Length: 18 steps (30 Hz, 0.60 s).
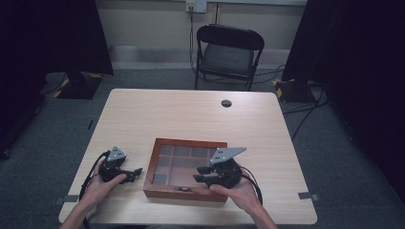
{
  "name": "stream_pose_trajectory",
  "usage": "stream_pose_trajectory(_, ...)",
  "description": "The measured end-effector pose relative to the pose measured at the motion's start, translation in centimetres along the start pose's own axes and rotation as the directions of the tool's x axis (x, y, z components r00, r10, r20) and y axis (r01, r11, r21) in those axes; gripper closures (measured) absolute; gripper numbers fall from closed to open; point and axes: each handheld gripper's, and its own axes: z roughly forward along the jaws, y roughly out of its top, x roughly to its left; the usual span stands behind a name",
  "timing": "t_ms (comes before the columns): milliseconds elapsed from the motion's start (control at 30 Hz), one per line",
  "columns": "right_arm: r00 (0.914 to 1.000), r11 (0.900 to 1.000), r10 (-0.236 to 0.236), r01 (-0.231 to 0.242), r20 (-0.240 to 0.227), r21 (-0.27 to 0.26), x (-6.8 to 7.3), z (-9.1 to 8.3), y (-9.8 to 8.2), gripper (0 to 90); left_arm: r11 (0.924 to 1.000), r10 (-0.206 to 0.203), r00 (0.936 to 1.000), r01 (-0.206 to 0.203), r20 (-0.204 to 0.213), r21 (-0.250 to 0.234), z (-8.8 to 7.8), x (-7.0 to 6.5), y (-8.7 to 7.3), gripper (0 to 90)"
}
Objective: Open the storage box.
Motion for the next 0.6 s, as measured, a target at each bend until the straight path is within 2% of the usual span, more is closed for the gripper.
stream_pose_trajectory(200, 0.9976, 0.998, -0.039, 0.041, -0.057, 0.04, 0.8, 2.3, 0.3, 72.4, 1.0, 0.005, 1.0, -0.005, -0.002, 0.001, 0.0, 0.0, 0.0, 11.2)
stream_pose_trajectory(367, 0.9932, 0.996, -0.052, 0.059, -0.104, 0.069, 1.4, 3.7, 0.0, 75.5, 1.0, -0.001, 1.0, 0.001, 0.001, 0.0, 0.0, 0.0, 0.0, 11.2)
stream_pose_trajectory(600, 0.9905, 0.992, -0.058, 0.071, -0.125, 0.107, 1.5, 4.9, -0.3, 77.3, 1.0, 0.004, 1.0, -0.004, -0.001, 0.001, 0.0, 0.0, 0.0, 11.2)
